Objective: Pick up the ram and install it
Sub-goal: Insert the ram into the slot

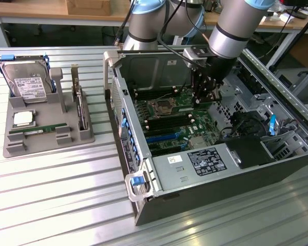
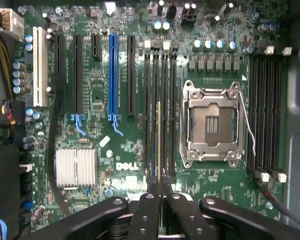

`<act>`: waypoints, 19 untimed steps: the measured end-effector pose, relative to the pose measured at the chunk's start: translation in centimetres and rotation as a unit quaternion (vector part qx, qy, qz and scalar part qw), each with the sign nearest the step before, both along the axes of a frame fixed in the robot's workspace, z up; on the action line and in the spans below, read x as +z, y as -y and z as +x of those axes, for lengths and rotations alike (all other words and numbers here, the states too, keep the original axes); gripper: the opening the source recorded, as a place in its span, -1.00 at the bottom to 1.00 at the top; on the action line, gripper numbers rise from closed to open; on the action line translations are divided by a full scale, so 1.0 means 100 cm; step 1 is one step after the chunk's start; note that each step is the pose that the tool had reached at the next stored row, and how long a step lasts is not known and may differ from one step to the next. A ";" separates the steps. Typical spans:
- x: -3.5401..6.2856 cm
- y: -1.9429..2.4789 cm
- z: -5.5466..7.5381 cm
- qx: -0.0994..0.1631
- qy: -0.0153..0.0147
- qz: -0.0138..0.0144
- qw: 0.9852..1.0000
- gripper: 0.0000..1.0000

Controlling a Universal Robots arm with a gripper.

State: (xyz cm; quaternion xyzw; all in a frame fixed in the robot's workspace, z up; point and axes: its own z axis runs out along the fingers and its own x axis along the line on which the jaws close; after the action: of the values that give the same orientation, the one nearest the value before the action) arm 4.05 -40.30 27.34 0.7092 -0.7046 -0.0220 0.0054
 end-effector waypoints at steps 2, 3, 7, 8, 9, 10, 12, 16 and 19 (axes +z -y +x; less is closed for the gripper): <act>-0.0007 0.0006 -0.003 0.000 0.000 0.000 1.000 -0.76; -0.0011 0.0008 -0.005 0.000 0.000 0.000 1.000 -0.76; -0.0082 0.0022 -0.011 -0.003 0.000 -0.004 1.000 -0.76; -0.0086 0.0026 -0.013 -0.003 0.000 -0.004 1.000 -0.76; -0.0089 0.0029 -0.015 -0.004 0.000 -0.004 1.000 -0.76; -0.0091 0.0033 -0.017 -0.004 0.000 -0.004 1.000 -0.76; -0.0093 0.0042 -0.026 -0.004 0.001 -0.004 1.000 -0.76; -0.0139 0.0057 -0.040 -0.004 0.001 -0.009 1.000 -0.76; -0.0174 0.0058 -0.045 -0.004 0.001 -0.012 1.000 -0.76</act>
State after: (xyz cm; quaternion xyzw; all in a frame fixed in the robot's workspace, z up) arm -0.48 -40.88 25.59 0.7064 -0.7076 -0.0128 0.0138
